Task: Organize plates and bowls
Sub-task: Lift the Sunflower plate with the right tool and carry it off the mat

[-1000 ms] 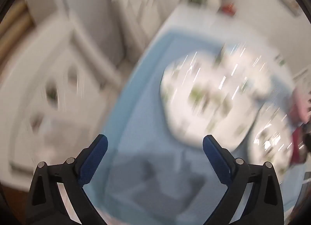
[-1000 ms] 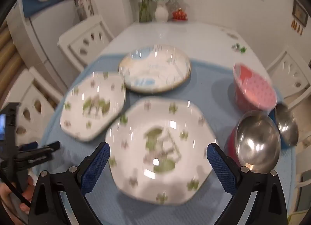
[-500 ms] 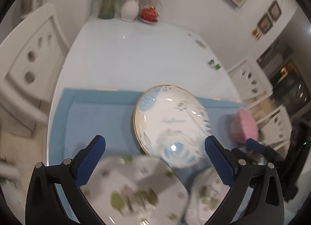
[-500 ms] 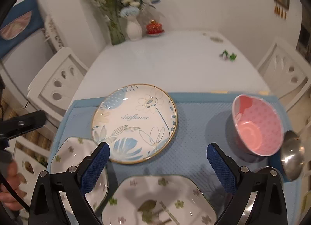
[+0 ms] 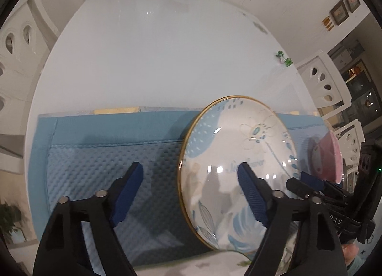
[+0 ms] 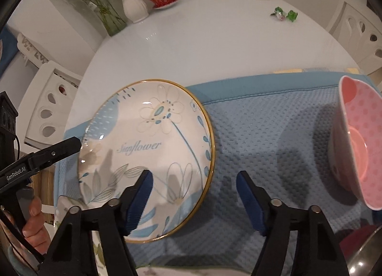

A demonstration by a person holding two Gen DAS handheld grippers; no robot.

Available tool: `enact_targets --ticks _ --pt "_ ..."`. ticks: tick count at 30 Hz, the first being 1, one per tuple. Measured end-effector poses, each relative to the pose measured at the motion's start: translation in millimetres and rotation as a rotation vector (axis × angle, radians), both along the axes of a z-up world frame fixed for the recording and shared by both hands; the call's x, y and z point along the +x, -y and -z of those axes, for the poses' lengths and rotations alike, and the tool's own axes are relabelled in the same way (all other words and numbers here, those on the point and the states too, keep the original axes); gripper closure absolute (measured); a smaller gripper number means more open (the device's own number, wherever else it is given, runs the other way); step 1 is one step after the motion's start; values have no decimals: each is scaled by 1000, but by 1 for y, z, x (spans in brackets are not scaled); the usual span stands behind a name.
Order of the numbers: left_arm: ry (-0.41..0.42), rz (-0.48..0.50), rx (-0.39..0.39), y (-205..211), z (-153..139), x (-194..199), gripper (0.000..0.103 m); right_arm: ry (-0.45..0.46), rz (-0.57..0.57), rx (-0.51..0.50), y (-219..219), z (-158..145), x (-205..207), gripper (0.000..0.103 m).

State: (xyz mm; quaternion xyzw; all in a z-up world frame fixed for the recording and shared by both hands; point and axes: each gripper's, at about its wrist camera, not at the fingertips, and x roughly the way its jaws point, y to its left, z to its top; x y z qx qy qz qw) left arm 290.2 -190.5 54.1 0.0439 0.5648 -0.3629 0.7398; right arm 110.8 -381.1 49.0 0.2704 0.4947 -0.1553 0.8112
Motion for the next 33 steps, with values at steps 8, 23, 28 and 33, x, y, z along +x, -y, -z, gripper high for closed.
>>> enact_targets --ticks 8,23,28,33 --pt "-18 54 48 10 11 3 61 0 -5 53 7 15 10 67" --pt "50 80 59 26 4 -6 60 32 -102 -65 -1 5 17 67" --pt "65 59 39 26 -4 -10 60 46 -87 -56 6 -4 13 67" --pt "119 34 8 27 -28 -15 60 67 -77 -79 5 -19 12 67"
